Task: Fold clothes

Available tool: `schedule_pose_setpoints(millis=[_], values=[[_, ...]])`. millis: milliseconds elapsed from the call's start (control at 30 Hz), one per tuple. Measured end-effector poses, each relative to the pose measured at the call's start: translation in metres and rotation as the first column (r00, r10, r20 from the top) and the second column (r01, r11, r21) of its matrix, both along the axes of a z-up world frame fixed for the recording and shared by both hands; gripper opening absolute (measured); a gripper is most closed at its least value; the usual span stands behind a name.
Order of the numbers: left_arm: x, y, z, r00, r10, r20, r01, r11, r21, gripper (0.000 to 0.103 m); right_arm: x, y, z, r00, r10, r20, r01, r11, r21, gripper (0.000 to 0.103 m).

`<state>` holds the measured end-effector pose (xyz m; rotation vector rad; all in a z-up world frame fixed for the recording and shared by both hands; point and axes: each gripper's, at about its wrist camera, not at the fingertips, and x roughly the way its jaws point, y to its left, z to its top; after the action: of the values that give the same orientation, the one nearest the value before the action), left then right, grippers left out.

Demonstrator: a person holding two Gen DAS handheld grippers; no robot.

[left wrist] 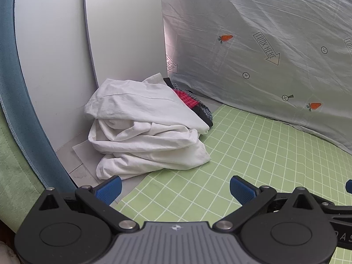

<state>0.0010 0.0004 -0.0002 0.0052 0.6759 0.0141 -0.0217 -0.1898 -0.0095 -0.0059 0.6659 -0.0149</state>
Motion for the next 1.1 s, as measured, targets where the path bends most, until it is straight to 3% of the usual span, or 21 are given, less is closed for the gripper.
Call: schedule_pose_setpoints(millis=[1100], values=[[0.012,-0.002,-0.008,1.000,-0.016,-0.027,0.017,0.999,0.040,0.103,0.009,0.003,-0.005,1.000,-0.006,-0.009,0.006,1.000,-0.005,0.103]])
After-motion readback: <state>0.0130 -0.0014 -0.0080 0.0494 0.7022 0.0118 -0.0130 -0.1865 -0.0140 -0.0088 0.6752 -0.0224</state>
